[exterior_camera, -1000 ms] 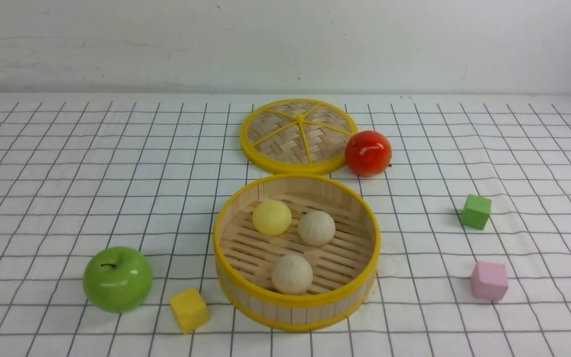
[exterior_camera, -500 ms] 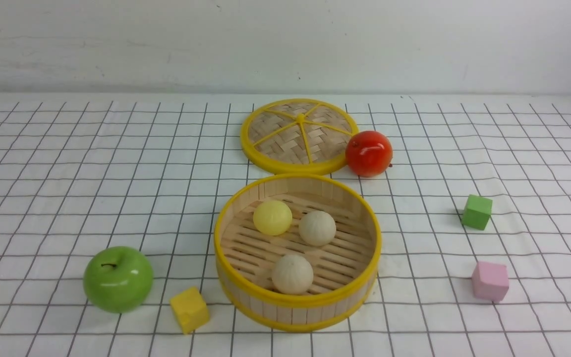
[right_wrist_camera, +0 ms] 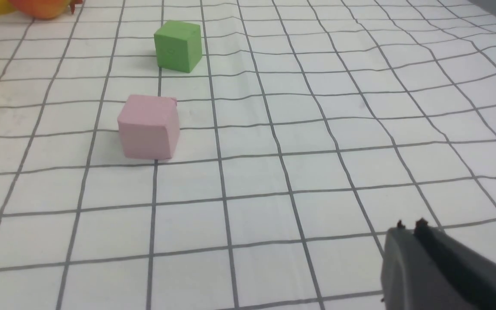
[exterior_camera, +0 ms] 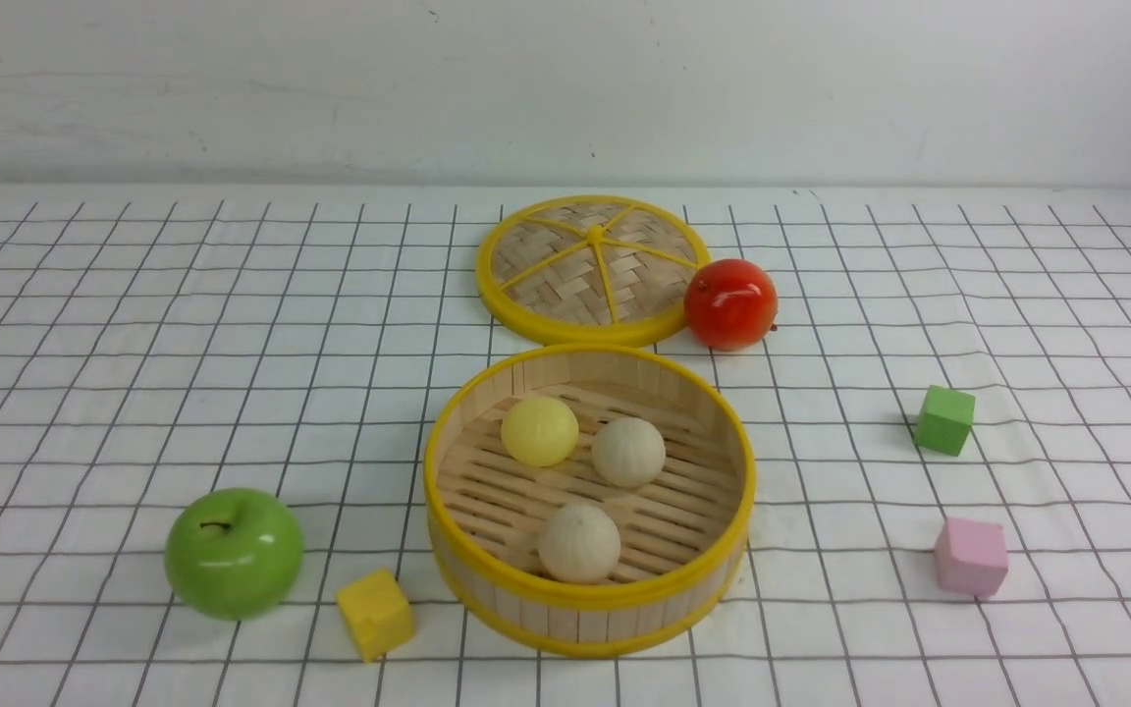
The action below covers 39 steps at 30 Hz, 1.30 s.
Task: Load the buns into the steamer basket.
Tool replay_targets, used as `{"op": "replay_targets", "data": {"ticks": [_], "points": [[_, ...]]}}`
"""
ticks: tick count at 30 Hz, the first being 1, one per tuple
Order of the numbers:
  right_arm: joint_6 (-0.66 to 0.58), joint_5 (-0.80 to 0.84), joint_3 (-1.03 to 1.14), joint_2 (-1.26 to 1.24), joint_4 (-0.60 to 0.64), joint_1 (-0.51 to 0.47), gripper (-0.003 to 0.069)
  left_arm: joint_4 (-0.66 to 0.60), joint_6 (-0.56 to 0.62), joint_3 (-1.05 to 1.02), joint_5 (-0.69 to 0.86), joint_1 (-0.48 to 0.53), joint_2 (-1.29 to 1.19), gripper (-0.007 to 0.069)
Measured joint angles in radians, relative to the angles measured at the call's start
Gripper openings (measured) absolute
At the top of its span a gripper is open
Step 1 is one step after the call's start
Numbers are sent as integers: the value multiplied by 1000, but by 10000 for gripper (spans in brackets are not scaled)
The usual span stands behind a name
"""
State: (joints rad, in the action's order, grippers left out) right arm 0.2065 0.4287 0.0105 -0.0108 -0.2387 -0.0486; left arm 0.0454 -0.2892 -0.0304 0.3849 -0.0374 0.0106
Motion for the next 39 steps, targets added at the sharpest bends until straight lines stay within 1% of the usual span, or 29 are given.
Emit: {"op": "replay_targets", "data": {"ticks": [39], "points": [[0,0,0,0,0,0,64,-1,0,0,0,0,0,237]]}}
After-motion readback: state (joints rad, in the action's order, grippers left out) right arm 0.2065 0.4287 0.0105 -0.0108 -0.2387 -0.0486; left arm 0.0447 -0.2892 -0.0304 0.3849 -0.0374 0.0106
